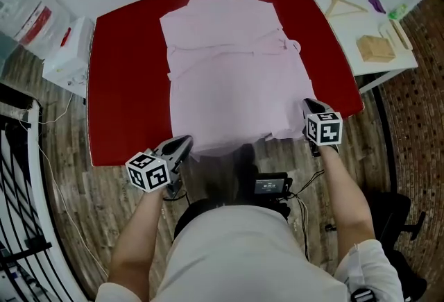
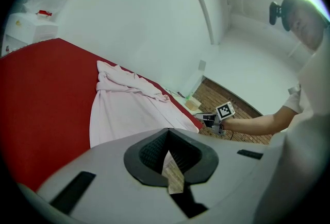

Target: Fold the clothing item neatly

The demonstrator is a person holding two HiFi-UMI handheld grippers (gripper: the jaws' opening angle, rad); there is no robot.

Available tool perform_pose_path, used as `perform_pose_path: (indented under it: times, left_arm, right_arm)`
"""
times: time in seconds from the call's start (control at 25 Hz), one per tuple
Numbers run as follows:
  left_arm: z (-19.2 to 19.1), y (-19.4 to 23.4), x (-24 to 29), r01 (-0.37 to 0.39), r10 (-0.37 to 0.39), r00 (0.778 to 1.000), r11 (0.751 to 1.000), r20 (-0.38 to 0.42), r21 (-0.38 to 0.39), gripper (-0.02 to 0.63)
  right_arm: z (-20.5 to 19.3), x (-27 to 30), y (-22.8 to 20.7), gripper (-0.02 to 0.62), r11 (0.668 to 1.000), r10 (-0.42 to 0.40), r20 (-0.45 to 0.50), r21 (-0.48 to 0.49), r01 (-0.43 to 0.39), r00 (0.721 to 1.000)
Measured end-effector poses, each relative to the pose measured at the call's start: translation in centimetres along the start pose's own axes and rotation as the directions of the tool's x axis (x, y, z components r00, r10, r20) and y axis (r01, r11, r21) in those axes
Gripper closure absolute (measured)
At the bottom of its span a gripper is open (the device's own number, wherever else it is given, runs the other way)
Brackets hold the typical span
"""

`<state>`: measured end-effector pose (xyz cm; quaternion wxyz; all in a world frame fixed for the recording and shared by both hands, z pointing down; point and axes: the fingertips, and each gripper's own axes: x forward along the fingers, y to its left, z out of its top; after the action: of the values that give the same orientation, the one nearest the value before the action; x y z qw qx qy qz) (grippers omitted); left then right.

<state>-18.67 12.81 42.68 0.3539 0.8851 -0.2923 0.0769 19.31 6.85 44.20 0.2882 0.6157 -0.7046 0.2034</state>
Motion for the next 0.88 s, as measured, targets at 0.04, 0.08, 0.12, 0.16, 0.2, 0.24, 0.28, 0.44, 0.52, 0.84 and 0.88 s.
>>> perform_pose_path:
  times: [0.04,0.08,0.12,0.16,0.2,0.24,0.28,0.44,0.52,0.84,0.88]
  left_arm:
    - [-0.2,-0.2,-0.2,0.006,-0.006,1.000,1.000,0.001,0.006,0.601]
    - [-0.4,-0.4,-0.3,0.011,-0.011,1.000,1.000,0.005,0.011,0.601]
    - [-0.6,-0.6,-0.5,0.019,-0.019,1.000,1.000,0.010,0.015,0.601]
    - [-0.8,-0.8,-0.6,0.029,-0.030,0.999,0.999,0.016,0.016,0.601]
    - [-1.0,-1.1,-0.7,0.043,-0.043,0.999,0.999,0.020,0.017,0.601]
    - [-1.2,-1.4,-0.8,0.055,-0.056,0.998,0.998,0.024,0.019,0.601]
    - [-1.4,-1.7,-0.9,0.066,-0.066,0.997,0.998,0.024,0.024,0.601]
    - [-2.6,-2.6,-1.3,0.088,-0.089,0.996,0.995,0.027,0.046,0.601]
    - [-3.2,-2.6,-1.4,0.094,-0.095,0.995,0.995,0.029,0.034,0.601]
    - [-6.2,-2.6,-2.2,-0.012,0.012,1.000,1.000,0.014,-0.007,0.600]
    - [-6.2,-2.7,-2.3,-0.022,0.022,1.000,1.000,0.016,-0.010,0.600]
  right_arm:
    - [-0.1,-0.4,0.4,0.566,1.000,-0.003,0.009,0.001,0.003,1.000]
    - [-0.1,-0.9,0.7,0.566,1.000,-0.006,0.019,0.005,0.006,1.000]
    - [-0.2,-1.3,1.0,0.566,1.000,-0.008,0.029,0.012,0.008,1.000]
    - [-0.3,-1.7,1.3,0.566,1.000,-0.010,0.037,0.019,0.009,0.999]
    - [-0.5,-2.1,1.6,0.566,1.000,-0.012,0.044,0.023,0.011,0.999]
    - [-0.7,-2.6,1.9,0.566,1.000,-0.014,0.049,0.023,0.013,0.999]
    - [-1.0,-2.9,2.2,0.565,1.000,-0.017,0.053,0.018,0.016,0.998]
    - [-2.4,-4.2,3.7,0.565,1.000,-0.015,0.069,-0.002,0.016,0.998]
    - [-3.0,-4.8,4.4,0.565,1.000,-0.010,0.070,0.003,0.010,0.997]
    - [-6.1,-7.0,4.7,0.565,1.000,0.016,0.034,-0.017,-0.015,0.999]
    - [-6.5,-7.0,4.4,0.565,1.000,0.020,0.020,-0.022,-0.019,1.000]
